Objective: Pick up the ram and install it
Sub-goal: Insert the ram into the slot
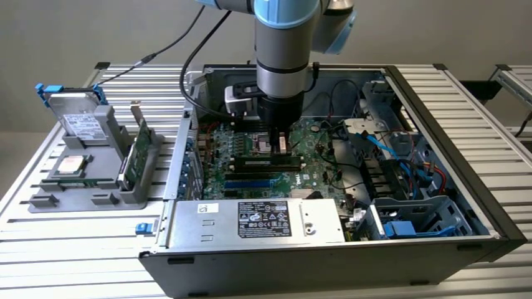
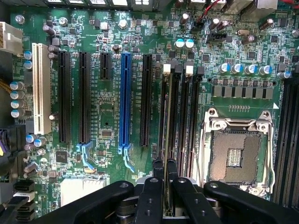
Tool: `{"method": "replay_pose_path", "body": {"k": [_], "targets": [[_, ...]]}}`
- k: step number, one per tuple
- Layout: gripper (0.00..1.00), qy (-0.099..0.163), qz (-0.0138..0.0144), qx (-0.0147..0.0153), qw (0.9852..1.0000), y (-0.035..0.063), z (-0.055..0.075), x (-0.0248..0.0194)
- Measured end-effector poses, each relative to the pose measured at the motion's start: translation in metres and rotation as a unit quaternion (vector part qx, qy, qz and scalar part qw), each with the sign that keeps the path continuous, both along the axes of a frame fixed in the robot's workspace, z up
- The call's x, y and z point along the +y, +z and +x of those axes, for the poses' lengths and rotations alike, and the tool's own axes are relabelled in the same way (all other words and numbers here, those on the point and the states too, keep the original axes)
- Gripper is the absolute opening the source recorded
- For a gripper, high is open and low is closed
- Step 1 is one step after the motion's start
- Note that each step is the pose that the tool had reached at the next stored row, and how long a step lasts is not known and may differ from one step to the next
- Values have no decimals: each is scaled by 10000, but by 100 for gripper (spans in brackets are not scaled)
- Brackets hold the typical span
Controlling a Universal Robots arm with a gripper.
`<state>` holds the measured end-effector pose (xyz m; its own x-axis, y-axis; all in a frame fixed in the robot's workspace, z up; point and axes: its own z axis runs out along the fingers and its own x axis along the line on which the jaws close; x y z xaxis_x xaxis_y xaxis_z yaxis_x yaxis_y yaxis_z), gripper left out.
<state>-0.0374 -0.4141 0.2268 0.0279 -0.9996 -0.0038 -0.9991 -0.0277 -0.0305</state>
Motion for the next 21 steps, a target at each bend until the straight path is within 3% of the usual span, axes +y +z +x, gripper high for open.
{"method": "replay_pose_path", "body": {"k": [14, 21], "targets": [[13, 5, -37, -3, 10000, -9, 8, 8], [13, 4, -41, -8, 10000, -15, 8, 25]]}}
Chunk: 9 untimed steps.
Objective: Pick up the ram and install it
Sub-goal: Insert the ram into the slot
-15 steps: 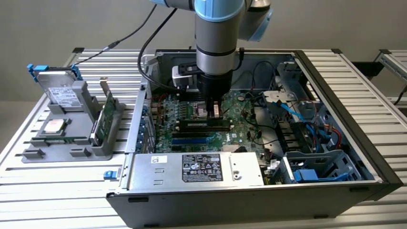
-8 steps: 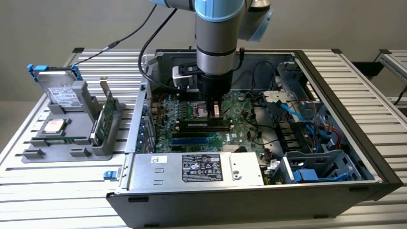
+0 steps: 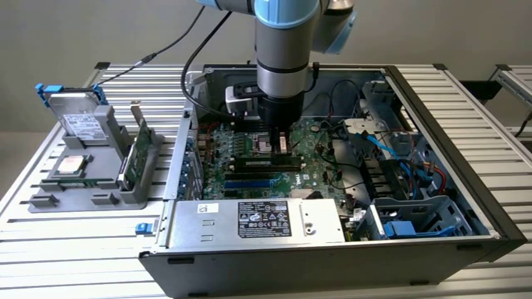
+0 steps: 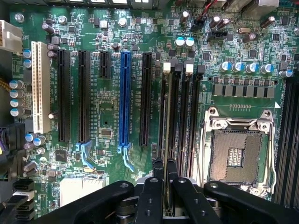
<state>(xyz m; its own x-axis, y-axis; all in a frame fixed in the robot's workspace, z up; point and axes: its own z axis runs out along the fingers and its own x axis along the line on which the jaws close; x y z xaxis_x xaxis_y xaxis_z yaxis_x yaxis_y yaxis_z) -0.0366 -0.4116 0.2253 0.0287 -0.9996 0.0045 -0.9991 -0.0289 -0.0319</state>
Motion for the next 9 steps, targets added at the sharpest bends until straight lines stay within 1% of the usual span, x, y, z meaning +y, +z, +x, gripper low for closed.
{"method": "replay_pose_path", "body": {"k": [8, 9], "targets": [[13, 1, -1, -2, 10000, -14, 1, 11], [15, 1, -2, -2, 10000, -15, 1, 12]]}}
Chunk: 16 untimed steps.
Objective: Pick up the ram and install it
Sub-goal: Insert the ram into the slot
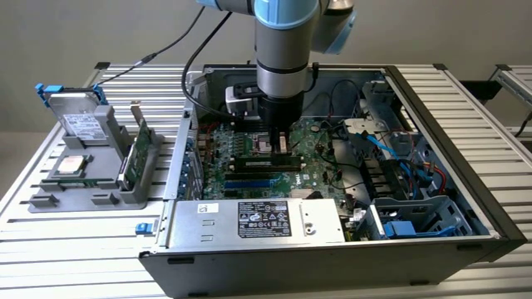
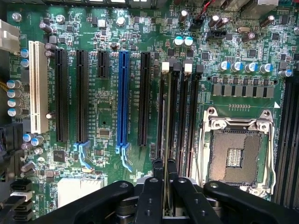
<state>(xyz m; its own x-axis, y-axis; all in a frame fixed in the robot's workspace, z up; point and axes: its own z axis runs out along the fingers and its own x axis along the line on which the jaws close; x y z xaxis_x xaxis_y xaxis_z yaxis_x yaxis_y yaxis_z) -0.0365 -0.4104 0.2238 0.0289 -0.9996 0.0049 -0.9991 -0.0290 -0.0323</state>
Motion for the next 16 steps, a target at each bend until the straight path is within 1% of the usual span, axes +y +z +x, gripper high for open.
{"method": "replay_pose_path", "body": {"k": [1, 2, 5, 6, 7, 13, 16], "targets": [[21, 0, -1, 0, 10000, -1, 0, 0], [21, 0, 0, 0, 10000, -2, 0, 1], [39, -1, 0, -1, 10000, -6, -1, 12], [39, -1, -1, 0, 10000, -5, -3, 17], [45, 0, -1, 0, 10000, -5, -9, 21], [45, -1, -1, 1, 10000, 34, -85, 25], [45, 0, 1, 14, 10000, 101, -101, 25]]}}
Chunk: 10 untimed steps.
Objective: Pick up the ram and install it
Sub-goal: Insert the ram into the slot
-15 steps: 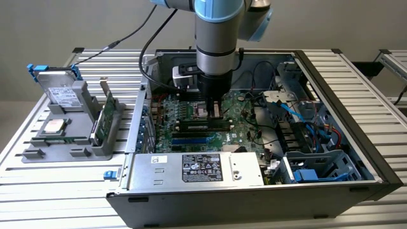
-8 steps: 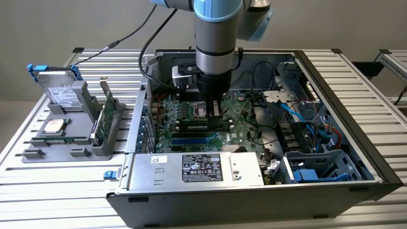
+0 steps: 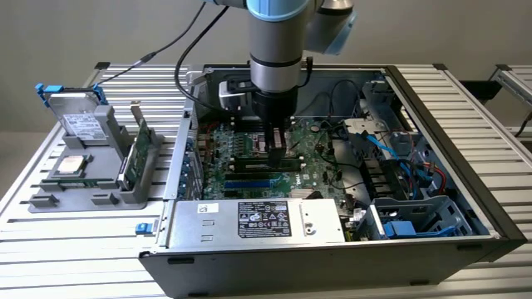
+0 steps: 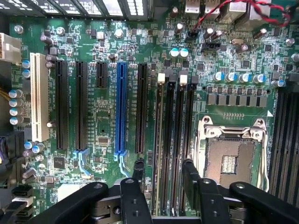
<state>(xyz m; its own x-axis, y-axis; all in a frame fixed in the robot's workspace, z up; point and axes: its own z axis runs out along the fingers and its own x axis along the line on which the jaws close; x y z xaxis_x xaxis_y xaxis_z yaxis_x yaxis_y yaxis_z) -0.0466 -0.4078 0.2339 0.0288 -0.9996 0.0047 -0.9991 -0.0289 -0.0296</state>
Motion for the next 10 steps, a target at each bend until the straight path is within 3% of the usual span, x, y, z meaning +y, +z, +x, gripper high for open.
{"method": "replay_pose_path", "body": {"k": [1, 3, 4, 6, 10], "targets": [[44, 1, 0, 6, 10000, 22, -2, 0], [31, 1, 1, 19, 10000, 55, -7, 0], [31, 0, 2, 25, 10000, 68, -9, 0], [18, 0, 4, 39, 10000, 93, -11, 0], [10, 0, 29, 43, 10000, 99, -10, 0]]}}
